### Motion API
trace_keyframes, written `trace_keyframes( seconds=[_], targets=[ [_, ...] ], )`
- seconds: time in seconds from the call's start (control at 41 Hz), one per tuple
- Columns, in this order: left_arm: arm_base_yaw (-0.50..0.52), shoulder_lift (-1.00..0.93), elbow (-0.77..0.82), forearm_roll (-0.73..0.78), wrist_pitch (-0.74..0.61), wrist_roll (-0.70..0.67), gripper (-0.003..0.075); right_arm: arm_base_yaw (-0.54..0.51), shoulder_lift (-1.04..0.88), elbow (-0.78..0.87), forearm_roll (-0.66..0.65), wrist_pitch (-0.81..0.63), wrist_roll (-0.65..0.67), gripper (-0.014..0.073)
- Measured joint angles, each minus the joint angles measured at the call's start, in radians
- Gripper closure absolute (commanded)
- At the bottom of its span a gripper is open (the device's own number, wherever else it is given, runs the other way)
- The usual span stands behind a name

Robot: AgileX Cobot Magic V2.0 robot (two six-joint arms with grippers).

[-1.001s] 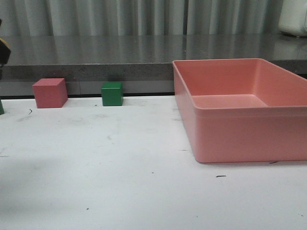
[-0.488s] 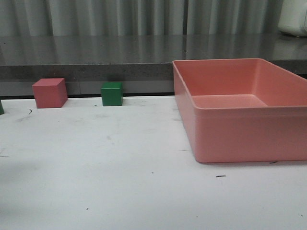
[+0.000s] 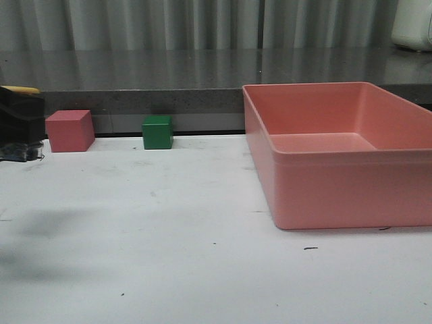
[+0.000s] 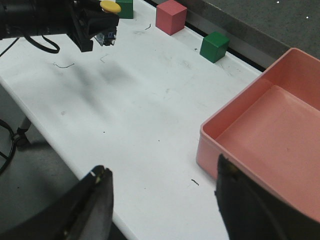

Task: Place and stand button with both arms
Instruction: 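Lift the button with the left gripper and rotate it cap up, then lower the button upright onto the table and open the left gripper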

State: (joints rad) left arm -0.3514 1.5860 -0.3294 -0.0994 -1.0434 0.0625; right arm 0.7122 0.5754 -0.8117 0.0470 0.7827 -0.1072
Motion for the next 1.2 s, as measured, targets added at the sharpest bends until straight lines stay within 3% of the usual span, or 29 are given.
trace_keyframes(
  seconds=[0.122,0.391,1.025,1.196],
  targets=[
    [0.006,0.082,0.0,0.023,-0.068,-0.063,0.0535,0.0,0.0,0.0,0.0,0.0,0.0,0.0127],
    [0.073,0.222,-0.038,0.13,-0.08,-0.143,0.0535,0.0,0.0,0.0,0.0,0.001,0.0,0.0127],
    [0.109,0.365,-0.129,0.208,-0.095,-0.157,0.053,0.0,0.0,0.0,0.0,0.001,0.0,0.0127],
    [0.109,0.365,-0.125,0.208,-0.096,-0.157,0.0493,0.0,0.0,0.0,0.0,0.001,0.0,0.0127]
  ],
)
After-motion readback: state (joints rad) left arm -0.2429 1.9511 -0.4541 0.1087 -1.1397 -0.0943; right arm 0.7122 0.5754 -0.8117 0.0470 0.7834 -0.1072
